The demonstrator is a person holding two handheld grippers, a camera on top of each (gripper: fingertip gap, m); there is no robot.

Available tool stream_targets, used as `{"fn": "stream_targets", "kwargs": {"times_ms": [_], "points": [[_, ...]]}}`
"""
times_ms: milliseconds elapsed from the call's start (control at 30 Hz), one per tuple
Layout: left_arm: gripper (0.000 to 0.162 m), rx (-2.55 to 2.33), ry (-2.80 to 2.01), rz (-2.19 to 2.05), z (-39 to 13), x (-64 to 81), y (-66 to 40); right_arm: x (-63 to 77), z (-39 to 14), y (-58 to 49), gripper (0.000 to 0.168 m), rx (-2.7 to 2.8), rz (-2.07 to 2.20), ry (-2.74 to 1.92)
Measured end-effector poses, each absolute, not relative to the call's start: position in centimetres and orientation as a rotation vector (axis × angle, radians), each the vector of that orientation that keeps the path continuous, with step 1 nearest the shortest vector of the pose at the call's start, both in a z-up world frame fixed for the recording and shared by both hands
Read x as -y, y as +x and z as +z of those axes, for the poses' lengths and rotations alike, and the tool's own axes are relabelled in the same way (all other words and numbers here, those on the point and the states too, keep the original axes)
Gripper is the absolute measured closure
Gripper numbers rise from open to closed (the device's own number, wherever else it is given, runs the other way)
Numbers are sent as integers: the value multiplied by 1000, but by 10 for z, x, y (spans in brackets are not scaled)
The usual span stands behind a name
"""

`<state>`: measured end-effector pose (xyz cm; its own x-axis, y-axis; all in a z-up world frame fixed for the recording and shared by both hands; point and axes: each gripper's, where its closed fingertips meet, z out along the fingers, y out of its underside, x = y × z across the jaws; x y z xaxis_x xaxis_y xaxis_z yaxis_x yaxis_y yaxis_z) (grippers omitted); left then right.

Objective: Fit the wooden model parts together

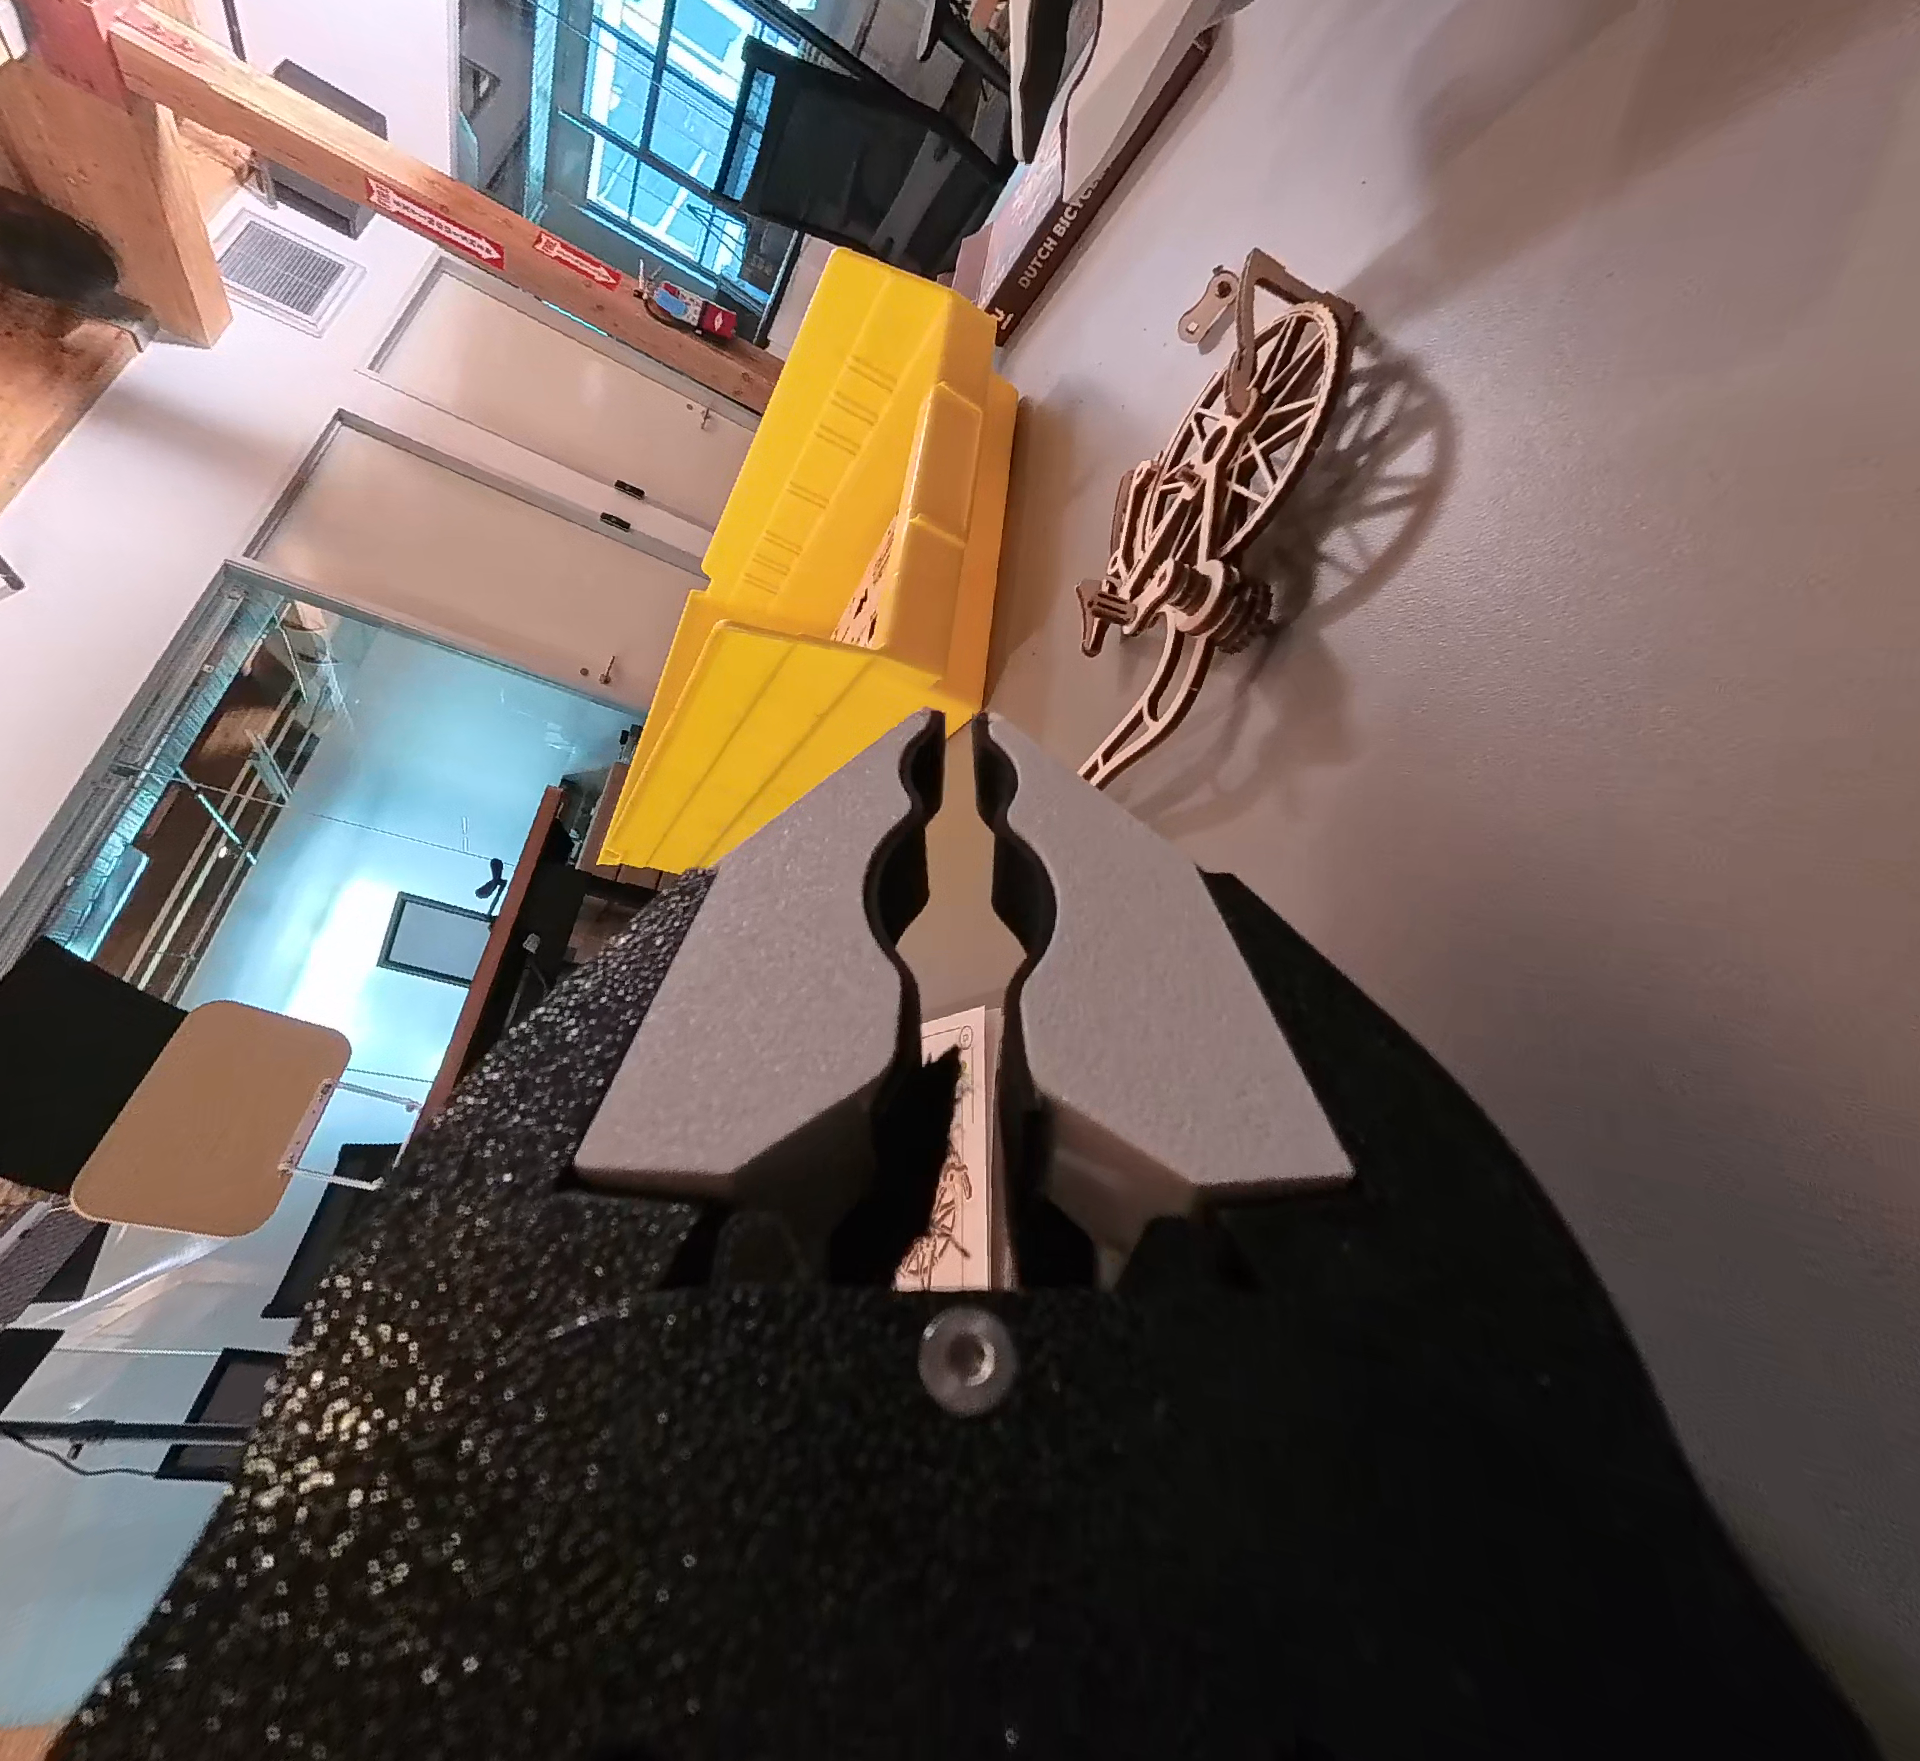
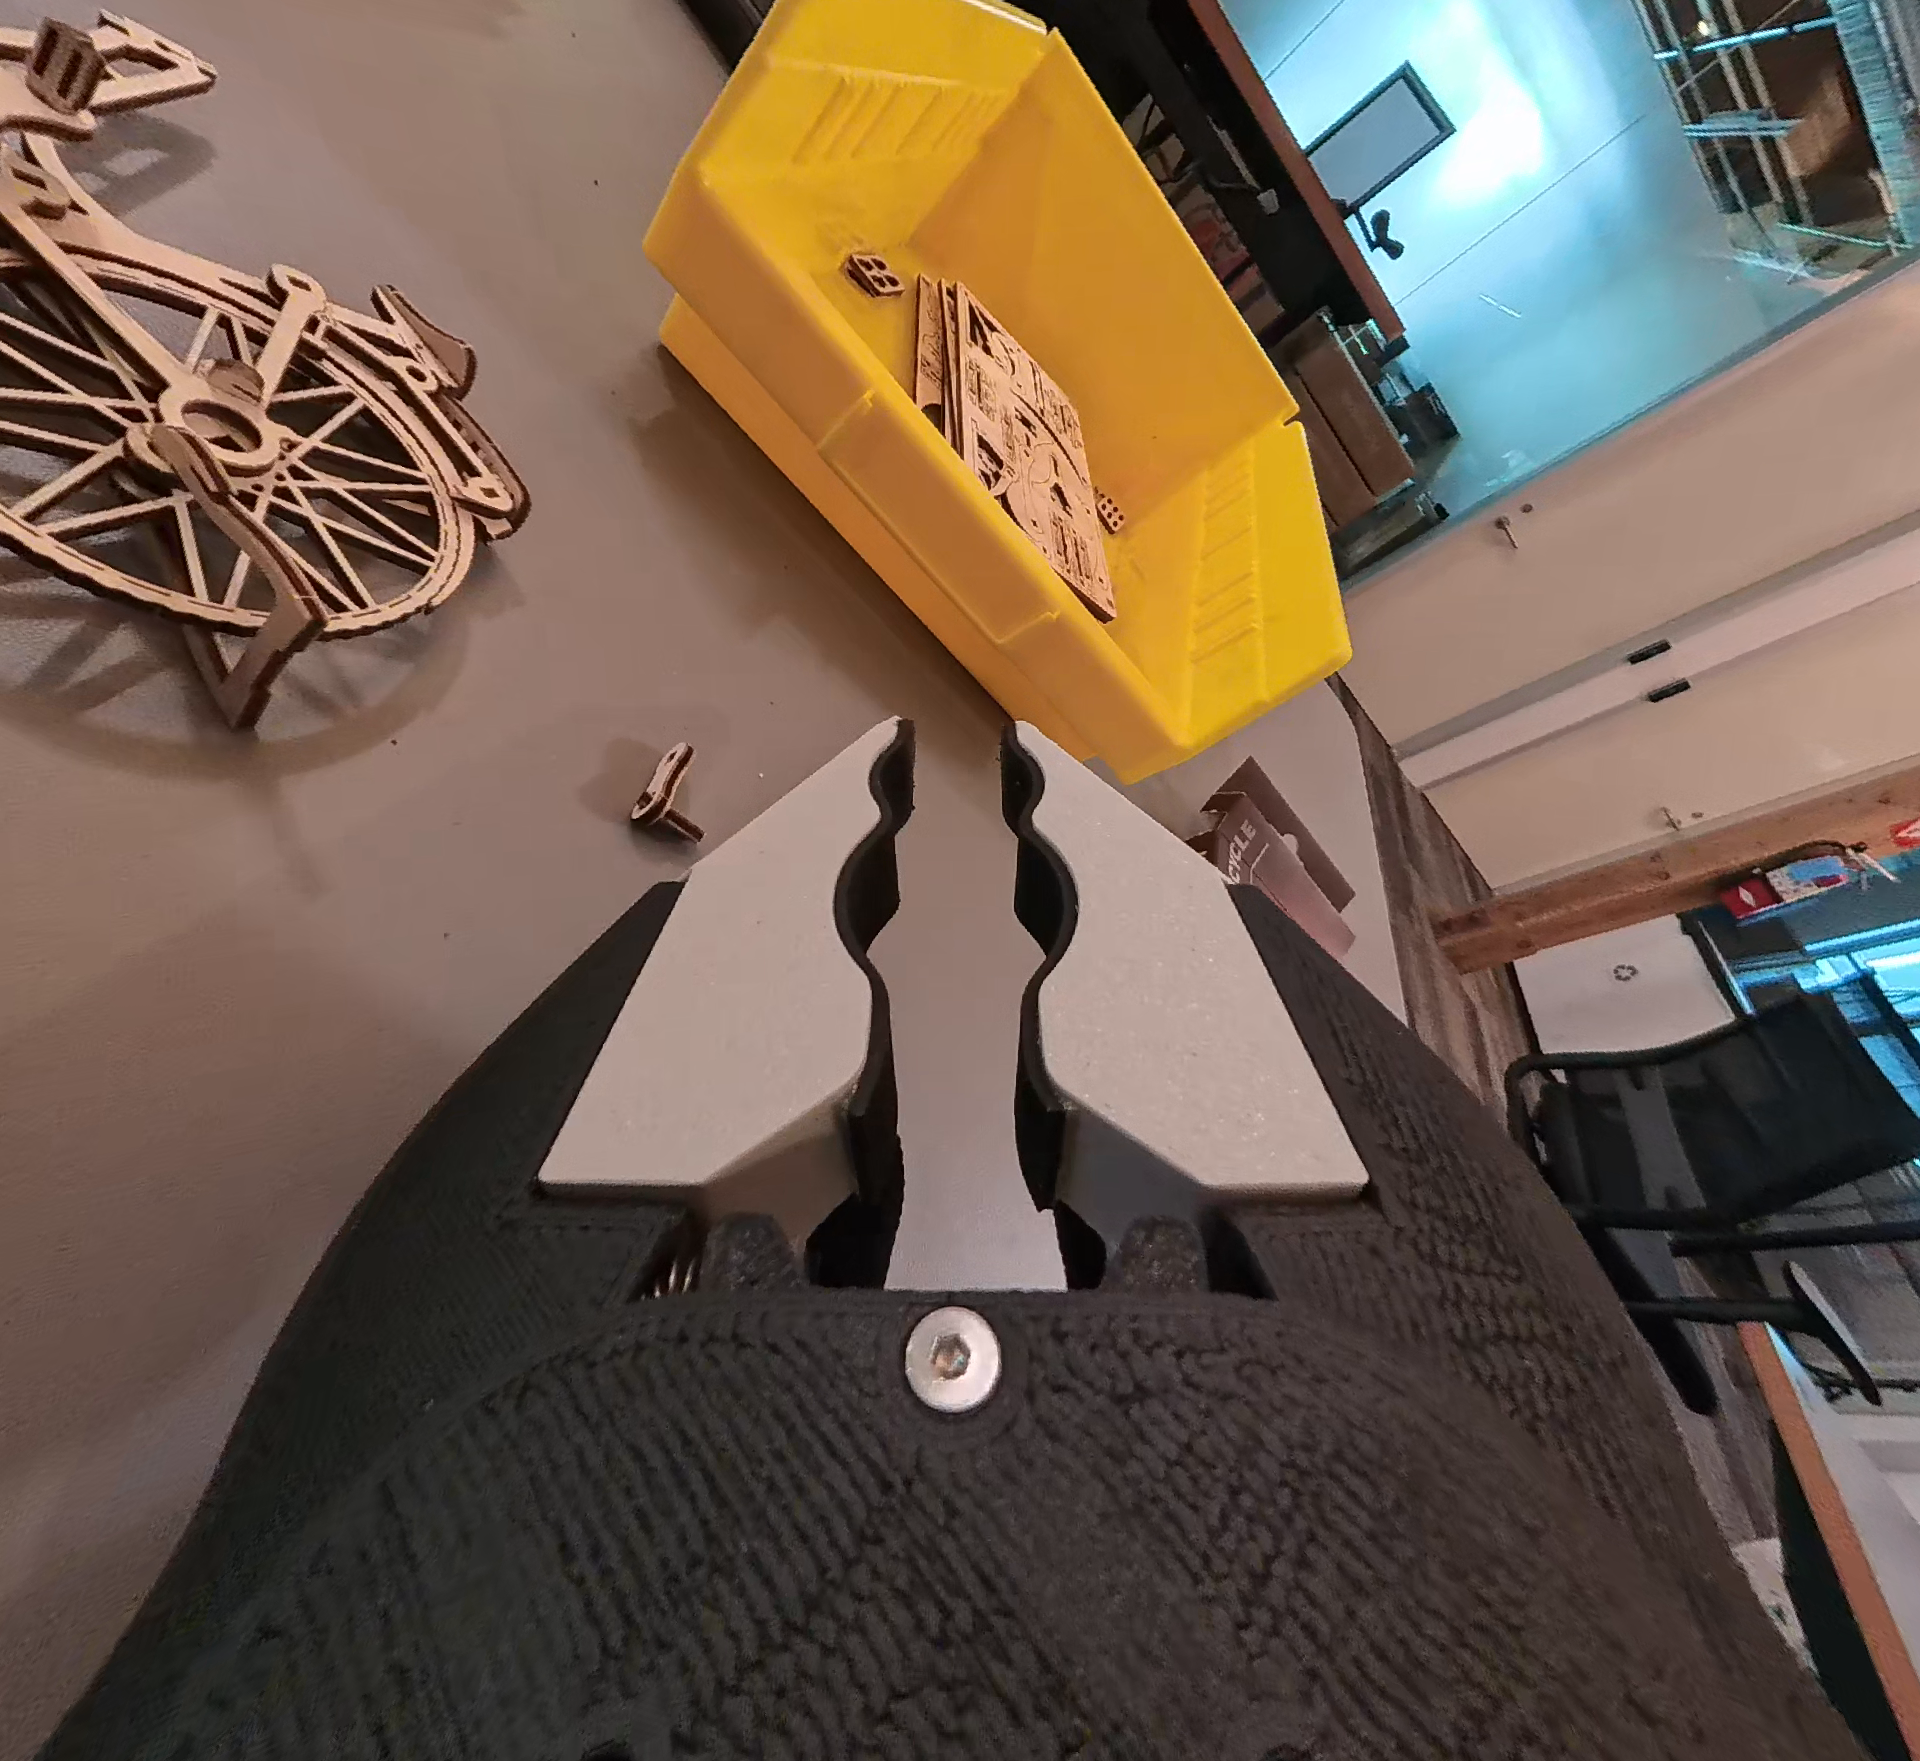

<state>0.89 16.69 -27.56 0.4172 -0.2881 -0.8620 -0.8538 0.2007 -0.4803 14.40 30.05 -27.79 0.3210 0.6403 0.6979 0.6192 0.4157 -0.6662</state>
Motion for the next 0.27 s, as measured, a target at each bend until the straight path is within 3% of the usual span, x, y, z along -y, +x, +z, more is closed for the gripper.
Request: {"fn": "stream_targets", "kwargs": {"times_ms": [267], "points": [[160,-1137,-1363,545,-278,-167,9,-299,-282,141,154,1380,-12,-1233]]}}
